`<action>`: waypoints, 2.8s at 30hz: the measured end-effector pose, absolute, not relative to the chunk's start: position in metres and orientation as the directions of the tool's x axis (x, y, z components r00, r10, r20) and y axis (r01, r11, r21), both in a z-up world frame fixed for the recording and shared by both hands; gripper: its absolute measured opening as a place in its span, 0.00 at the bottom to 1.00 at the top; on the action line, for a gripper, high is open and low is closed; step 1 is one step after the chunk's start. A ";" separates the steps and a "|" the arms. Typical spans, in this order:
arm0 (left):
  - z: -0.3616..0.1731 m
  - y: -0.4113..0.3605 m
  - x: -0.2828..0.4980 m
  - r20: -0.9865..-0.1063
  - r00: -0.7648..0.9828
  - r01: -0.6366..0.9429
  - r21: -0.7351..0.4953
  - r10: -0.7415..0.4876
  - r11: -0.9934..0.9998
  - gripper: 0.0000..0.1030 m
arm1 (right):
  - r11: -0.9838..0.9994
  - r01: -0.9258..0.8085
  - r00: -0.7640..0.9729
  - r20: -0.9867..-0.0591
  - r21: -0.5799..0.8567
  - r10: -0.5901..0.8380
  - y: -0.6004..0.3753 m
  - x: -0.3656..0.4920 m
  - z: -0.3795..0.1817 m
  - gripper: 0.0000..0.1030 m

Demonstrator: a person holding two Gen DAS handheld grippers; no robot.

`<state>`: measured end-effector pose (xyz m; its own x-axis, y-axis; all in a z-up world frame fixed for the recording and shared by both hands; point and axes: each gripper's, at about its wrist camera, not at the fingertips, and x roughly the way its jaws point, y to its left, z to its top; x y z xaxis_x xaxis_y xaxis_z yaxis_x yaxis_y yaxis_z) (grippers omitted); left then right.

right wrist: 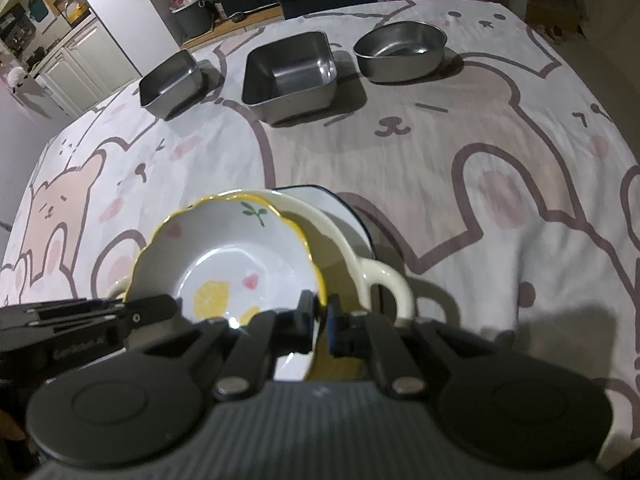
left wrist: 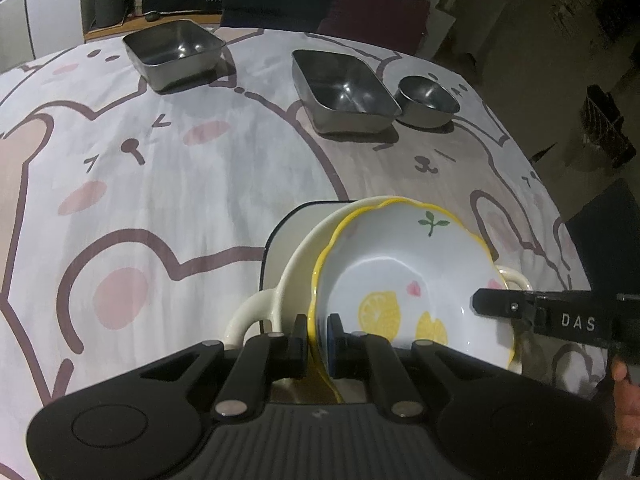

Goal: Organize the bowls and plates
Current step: 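Lower the lemon bowl into the cream bowl and open both grippers, then move both grippers away from the stacked bowls toward the steel trays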

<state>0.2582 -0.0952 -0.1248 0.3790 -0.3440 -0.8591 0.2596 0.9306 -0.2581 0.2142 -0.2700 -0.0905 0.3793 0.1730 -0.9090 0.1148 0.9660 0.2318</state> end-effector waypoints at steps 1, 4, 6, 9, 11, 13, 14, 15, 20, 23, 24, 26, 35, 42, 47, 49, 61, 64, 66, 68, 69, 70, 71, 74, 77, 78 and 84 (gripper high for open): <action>-0.125 -0.096 0.258 -0.860 0.379 0.264 -0.255 -0.343 0.930 0.09 | 0.966 0.117 0.377 -0.910 0.231 0.172 -0.270 0.214 -0.091 0.08; -0.125 -0.100 0.258 -0.861 0.377 0.279 -0.244 -0.340 0.929 0.09 | 0.966 0.123 0.373 -0.913 0.227 0.167 -0.270 0.215 -0.092 0.08; -0.126 -0.103 0.257 -0.864 0.374 0.291 -0.235 -0.336 0.927 0.10 | 0.967 0.127 0.371 -0.915 0.222 0.162 -0.270 0.216 -0.092 0.08; -0.127 -0.106 0.256 -0.869 0.371 0.308 -0.217 -0.327 0.926 0.10 | 0.969 0.131 0.366 -0.918 0.211 0.150 -0.271 0.216 -0.094 0.09; -0.127 -0.107 0.256 -0.870 0.371 0.312 -0.212 -0.324 0.926 0.11 | 0.968 0.135 0.364 -0.919 0.212 0.151 -0.271 0.216 -0.094 0.09; -0.127 -0.107 0.256 -0.872 0.369 0.315 -0.208 -0.322 0.926 0.11 | 0.969 0.131 0.363 -0.920 0.209 0.149 -0.271 0.216 -0.093 0.09; -0.126 -0.107 0.255 -0.873 0.369 0.319 -0.203 -0.319 0.926 0.11 | 0.970 0.129 0.362 -0.920 0.206 0.148 -0.270 0.216 -0.093 0.09; -0.126 -0.107 0.255 -0.874 0.370 0.322 -0.198 -0.316 0.926 0.11 | 0.971 0.127 0.360 -0.921 0.204 0.147 -0.270 0.216 -0.093 0.09; -0.124 -0.109 0.254 -0.875 0.379 0.332 -0.174 -0.300 0.927 0.11 | 0.973 0.119 0.350 -0.925 0.199 0.146 -0.267 0.217 -0.095 0.10; -0.124 -0.108 0.254 -0.876 0.378 0.333 -0.174 -0.300 0.927 0.11 | 0.977 0.105 0.346 -0.928 0.184 0.137 -0.264 0.218 -0.096 0.11; -0.124 -0.108 0.254 -0.876 0.379 0.335 -0.171 -0.299 0.927 0.11 | 0.979 0.101 0.346 -0.929 0.179 0.134 -0.263 0.218 -0.096 0.11; -0.123 -0.108 0.253 -0.877 0.379 0.337 -0.167 -0.296 0.926 0.11 | 0.981 0.094 0.344 -0.930 0.171 0.129 -0.262 0.218 -0.096 0.11; -0.124 -0.107 0.252 -0.876 0.369 0.337 -0.184 -0.309 0.923 0.11 | 0.984 0.074 0.318 -0.939 0.160 0.129 -0.260 0.222 -0.096 0.16; -0.124 -0.107 0.251 -0.878 0.365 0.342 -0.181 -0.308 0.922 0.12 | 0.987 0.066 0.321 -0.940 0.145 0.116 -0.258 0.222 -0.093 0.17; -0.123 -0.110 0.250 -0.885 0.360 0.343 -0.167 -0.293 0.924 0.13 | 0.990 0.047 0.370 -0.923 0.132 0.105 -0.258 0.220 -0.078 0.19; -0.121 -0.110 0.249 -0.886 0.356 0.340 -0.174 -0.298 0.924 0.19 | 0.990 0.048 0.368 -0.923 0.136 0.109 -0.258 0.220 -0.078 0.19; -0.106 -0.106 0.244 -0.863 0.401 0.340 -0.172 -0.308 0.924 0.34 | 0.989 0.048 0.352 -0.929 0.138 0.112 -0.259 0.219 -0.082 0.19; -0.106 -0.106 0.243 -0.864 0.396 0.347 -0.173 -0.311 0.922 0.34 | 0.989 0.047 0.352 -0.929 0.139 0.114 -0.259 0.219 -0.082 0.19; -0.105 -0.106 0.242 -0.863 0.395 0.348 -0.177 -0.316 0.920 0.37 | 0.990 0.046 0.354 -0.929 0.136 0.111 -0.258 0.219 -0.081 0.19; -0.103 -0.106 0.240 -0.860 0.399 0.351 -0.178 -0.319 0.919 0.40 | 0.990 0.046 0.355 -0.928 0.136 0.111 -0.258 0.218 -0.081 0.19; -0.101 -0.105 0.240 -0.859 0.402 0.352 -0.175 -0.317 0.920 0.41 | 0.989 0.046 0.357 -0.927 0.138 0.113 -0.258 0.217 -0.080 0.19; -0.101 -0.105 0.240 -0.858 0.404 0.352 -0.174 -0.317 0.920 0.41 | 0.989 0.045 0.359 -0.926 0.140 0.115 -0.259 0.217 -0.080 0.19; -0.100 -0.105 0.239 -0.857 0.405 0.351 -0.175 -0.318 0.920 0.42 | 0.989 0.045 0.362 -0.924 0.144 0.118 -0.259 0.216 -0.079 0.20; -0.098 -0.103 0.238 -0.855 0.406 0.353 -0.179 -0.322 0.918 0.45 | 0.986 0.043 0.376 -0.917 0.158 0.131 -0.261 0.211 -0.075 0.23; -0.092 -0.101 0.235 -0.847 0.417 0.356 -0.181 -0.329 0.917 0.55 | 0.986 0.031 0.396 -0.908 0.166 0.140 -0.262 0.204 -0.068 0.45; -0.090 -0.100 0.234 -0.843 0.423 0.357 -0.182 -0.332 0.916 0.60 | 0.986 0.027 0.403 -0.904 0.165 0.140 -0.262 0.202 -0.065 0.50; -0.077 -0.092 0.224 -0.821 0.471 0.352 -0.158 -0.321 0.922 0.88 | 0.987 0.002 0.457 -0.878 0.161 0.143 -0.265 0.188 -0.051 0.74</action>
